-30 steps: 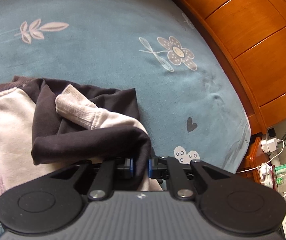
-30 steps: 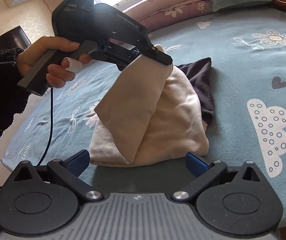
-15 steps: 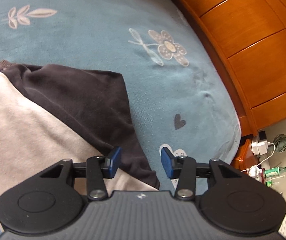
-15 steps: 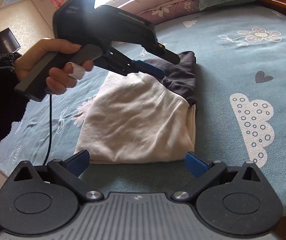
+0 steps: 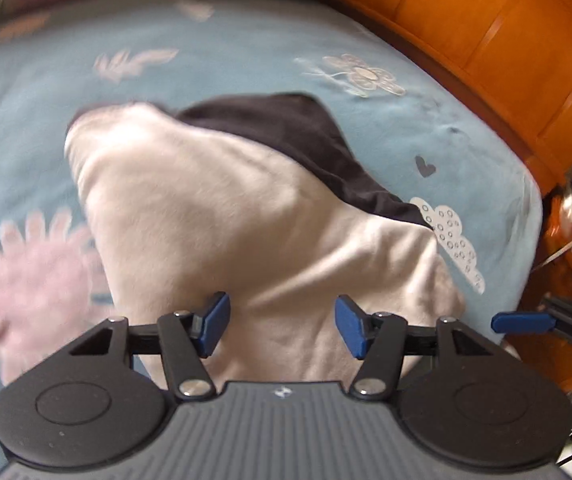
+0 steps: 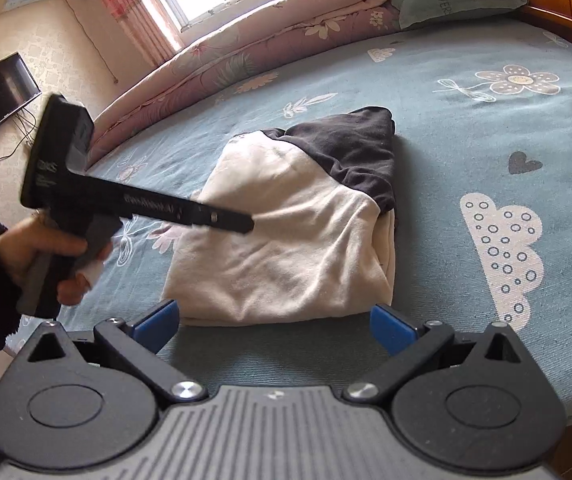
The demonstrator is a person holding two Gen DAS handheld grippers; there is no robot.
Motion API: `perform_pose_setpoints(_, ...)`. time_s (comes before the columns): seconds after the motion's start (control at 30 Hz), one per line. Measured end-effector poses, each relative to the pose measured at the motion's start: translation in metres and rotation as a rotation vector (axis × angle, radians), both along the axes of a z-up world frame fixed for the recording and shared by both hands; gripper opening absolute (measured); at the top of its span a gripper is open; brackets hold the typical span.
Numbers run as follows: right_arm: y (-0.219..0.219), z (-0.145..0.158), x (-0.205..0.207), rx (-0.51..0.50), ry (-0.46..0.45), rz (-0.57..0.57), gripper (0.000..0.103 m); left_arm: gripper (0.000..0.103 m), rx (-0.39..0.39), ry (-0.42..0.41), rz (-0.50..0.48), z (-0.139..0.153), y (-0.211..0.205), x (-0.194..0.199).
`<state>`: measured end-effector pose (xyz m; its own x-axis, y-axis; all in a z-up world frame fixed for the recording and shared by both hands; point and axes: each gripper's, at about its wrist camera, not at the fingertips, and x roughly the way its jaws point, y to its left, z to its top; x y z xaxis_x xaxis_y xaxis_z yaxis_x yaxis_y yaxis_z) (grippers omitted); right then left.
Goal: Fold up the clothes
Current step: 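Open the left gripper and withdraw it from the folded bundle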
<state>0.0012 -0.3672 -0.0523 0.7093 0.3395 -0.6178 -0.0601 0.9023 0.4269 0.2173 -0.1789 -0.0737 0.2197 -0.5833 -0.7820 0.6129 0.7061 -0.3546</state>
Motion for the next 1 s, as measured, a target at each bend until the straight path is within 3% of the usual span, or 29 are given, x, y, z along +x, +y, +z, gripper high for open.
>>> perform_pose_setpoints(0.13, 0.001, 0.004, -0.001, -0.02, -0.001, -0.004, 0.103, 0.059, -0.106, 0.034, 0.056, 0.018, 0.009, 0.023)
perform_pose_setpoints(0.3, 0.0, 0.002, 0.006, -0.026, 0.02, -0.033, 0.103, 0.059, -0.136, -0.091, 0.033, 0.03, -0.015, 0.059)
perform_pose_setpoints(0.4, 0.002, 0.001, 0.01, -0.039, 0.032, -0.034, 0.103, 0.059, -0.065, -0.182, -0.003, 0.011, -0.033, 0.074)
perform_pose_setpoints(0.47, 0.001, 0.0, 0.013, -0.05, 0.042, -0.037, 0.103, 0.061, -0.023, -0.215, 0.025, -0.007, -0.032, 0.088)
perform_pose_setpoints(0.53, 0.0, -0.002, 0.016, -0.059, 0.051, -0.039, 0.103, 0.062, -0.036, -0.186, 0.094, -0.02, -0.019, 0.103)
perform_pose_setpoints(0.63, -0.004, -0.003, 0.019, -0.064, 0.058, -0.043, 0.103, 0.056, -0.056, -0.175, 0.194, -0.015, -0.008, 0.112)
perform_pose_setpoints(0.8, -0.011, 0.001, 0.028, -0.079, 0.051, -0.059, 0.103, 0.061, -0.127, -0.239, 0.161, 0.004, 0.0, 0.105)
perform_pose_setpoints(0.9, -0.013, 0.005, 0.032, -0.089, 0.039, -0.067, 0.103, 0.059, -0.098, -0.27, 0.162, 0.01, 0.003, 0.126)
perform_pose_setpoints(0.97, -0.017, 0.009, 0.034, -0.101, 0.03, -0.071, 0.103, 0.043, -0.057, -0.226, 0.189, 0.01, 0.009, 0.147)
perform_pose_setpoints(1.0, -0.019, 0.013, 0.035, -0.106, 0.017, -0.069, 0.103, 0.043, -0.059, -0.193, 0.203, 0.009, 0.016, 0.153)
